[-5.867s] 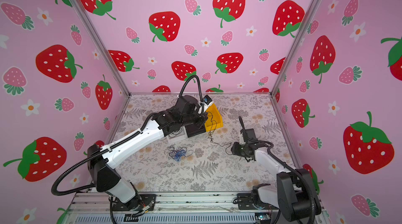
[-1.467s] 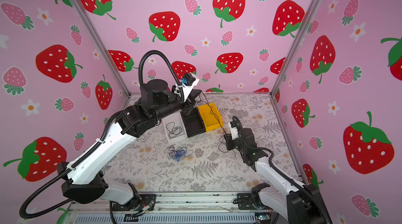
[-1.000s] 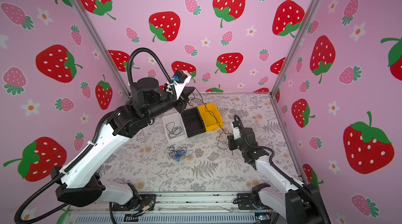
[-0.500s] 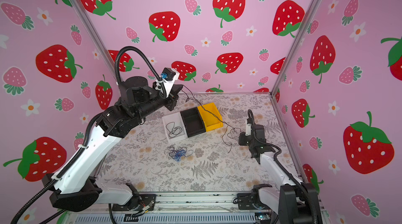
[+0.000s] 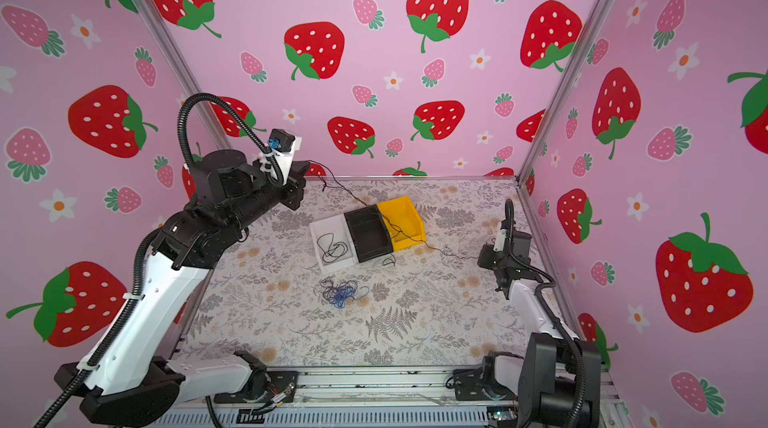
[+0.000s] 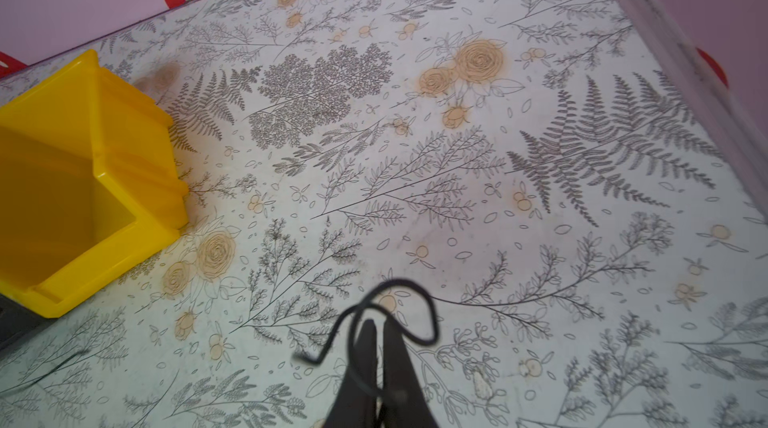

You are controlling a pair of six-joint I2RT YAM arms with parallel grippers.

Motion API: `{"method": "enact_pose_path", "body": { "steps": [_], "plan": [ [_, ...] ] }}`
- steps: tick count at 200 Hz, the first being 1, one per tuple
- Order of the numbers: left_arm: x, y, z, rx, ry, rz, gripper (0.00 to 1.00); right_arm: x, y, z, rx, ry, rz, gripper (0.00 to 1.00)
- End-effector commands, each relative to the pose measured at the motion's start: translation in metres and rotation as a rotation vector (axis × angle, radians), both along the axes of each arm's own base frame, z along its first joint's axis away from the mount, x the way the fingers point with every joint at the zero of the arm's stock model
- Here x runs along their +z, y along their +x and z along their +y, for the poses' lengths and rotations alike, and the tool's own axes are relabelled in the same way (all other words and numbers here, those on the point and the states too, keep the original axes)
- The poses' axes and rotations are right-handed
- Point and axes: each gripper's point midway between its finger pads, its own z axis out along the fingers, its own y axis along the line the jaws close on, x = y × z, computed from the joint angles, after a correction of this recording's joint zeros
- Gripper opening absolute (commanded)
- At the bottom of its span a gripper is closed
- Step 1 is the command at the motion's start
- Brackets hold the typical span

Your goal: Untangle the cables

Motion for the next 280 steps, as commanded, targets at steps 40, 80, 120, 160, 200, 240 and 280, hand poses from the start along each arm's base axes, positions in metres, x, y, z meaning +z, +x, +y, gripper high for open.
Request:
{"method": "enact_pose_path", "body": {
  "steps": [40,80,120,160,200,240,280],
  "plan": [
    [0.008,-0.007,0.027,0.046,0.001,-0.025,0.00,-0.008,0.002,-0.041,-0.083,-0.037,0.048,0.07],
    [0.008,-0.007,0.044,0.085,-0.004,-0.026,0.00,-0.032,0.000,-0.062,-0.139,-0.055,0.115,0.04],
    [0.004,-0.007,0.059,0.123,-0.001,-0.028,0.00,-0.040,0.000,-0.074,-0.178,-0.084,0.143,0.04],
    [0.001,-0.005,0.073,0.172,0.028,-0.032,0.00,-0.037,0.000,-0.088,-0.219,-0.122,0.142,0.03],
    [-0.001,-0.004,0.092,0.235,0.044,-0.042,0.00,-0.047,0.000,-0.105,-0.272,-0.152,0.173,0.00],
    [-0.002,-0.002,0.098,0.253,0.050,-0.042,0.00,-0.052,0.004,-0.123,-0.322,-0.204,0.197,0.00],
    [-0.005,0.000,0.090,0.214,0.044,-0.023,0.00,-0.040,0.014,-0.135,-0.352,-0.251,0.161,0.00]
  ]
}}
